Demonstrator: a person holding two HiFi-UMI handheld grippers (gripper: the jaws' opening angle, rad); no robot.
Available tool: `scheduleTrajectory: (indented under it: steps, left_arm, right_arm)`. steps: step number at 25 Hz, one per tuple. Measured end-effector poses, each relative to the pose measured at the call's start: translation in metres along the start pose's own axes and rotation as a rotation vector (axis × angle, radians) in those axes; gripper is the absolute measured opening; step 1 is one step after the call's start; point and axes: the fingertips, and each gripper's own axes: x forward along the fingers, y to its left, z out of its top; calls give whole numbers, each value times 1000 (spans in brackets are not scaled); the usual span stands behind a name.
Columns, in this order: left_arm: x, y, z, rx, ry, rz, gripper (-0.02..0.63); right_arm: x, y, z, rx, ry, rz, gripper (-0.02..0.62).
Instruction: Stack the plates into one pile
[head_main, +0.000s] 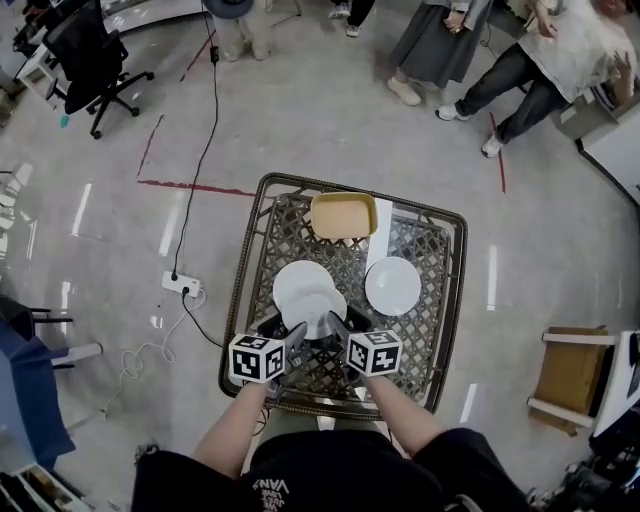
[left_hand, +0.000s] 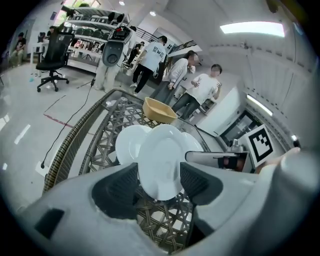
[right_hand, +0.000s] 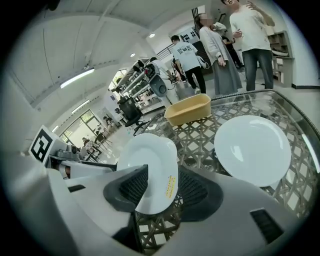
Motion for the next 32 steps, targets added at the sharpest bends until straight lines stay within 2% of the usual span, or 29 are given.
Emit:
scheduleTrajectory:
  steps: [9,15,26,32]
  left_arm:
    - [10,30,27,1,-16,39,268]
    - [19,47,26,-6,9,76,281]
    - [28,51,21,-10,43,83,319]
    - [26,47,24,-2,26,100,322]
  right_arm:
    - [38,4,28,-22,6,5,173]
    - [57,7,29,-44,26,10,187]
    - [64,10,28,-65,40,11,224]
    - [58,7,29,-80,31,17,253]
